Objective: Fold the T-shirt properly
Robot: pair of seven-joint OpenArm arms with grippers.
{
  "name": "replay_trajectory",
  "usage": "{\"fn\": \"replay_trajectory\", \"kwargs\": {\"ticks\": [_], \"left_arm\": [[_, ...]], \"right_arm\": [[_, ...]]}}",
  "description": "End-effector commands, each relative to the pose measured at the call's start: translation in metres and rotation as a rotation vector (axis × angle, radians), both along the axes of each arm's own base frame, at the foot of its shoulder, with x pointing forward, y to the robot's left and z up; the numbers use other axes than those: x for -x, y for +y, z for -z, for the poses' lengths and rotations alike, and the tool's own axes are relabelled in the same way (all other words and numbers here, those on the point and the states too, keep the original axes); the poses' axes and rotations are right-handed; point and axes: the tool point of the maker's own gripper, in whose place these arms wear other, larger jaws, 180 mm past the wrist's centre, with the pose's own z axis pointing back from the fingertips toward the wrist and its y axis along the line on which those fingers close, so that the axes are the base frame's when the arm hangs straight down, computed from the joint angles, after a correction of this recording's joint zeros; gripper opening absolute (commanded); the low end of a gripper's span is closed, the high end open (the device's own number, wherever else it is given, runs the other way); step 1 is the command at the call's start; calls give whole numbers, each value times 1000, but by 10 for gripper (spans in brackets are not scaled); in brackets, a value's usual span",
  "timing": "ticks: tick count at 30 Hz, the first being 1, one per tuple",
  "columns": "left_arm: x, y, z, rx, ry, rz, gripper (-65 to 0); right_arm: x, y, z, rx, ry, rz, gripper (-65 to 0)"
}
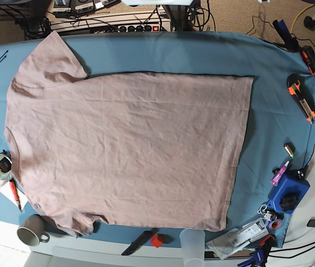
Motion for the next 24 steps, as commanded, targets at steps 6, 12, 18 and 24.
{"fn": "replay_trajectory", "kwargs": {"ticks": [6, 12, 18, 24], "left_arm": [[-3, 8, -53, -39, -52, 94, -650], [-17, 0, -104, -59, -110, 189, -650], [-26, -9, -145, -70, -113, 281, -650], [-41, -16, -184, -111, -114, 332, -650]], "right_arm": [[14, -24, -39, 42, 0, 25, -650], [13, -14, -66, 5, -11, -32, -650], [-2, 6, -91, -46, -49, -125, -650], [-31, 23, -116, -46, -123, -243, -650]]}}
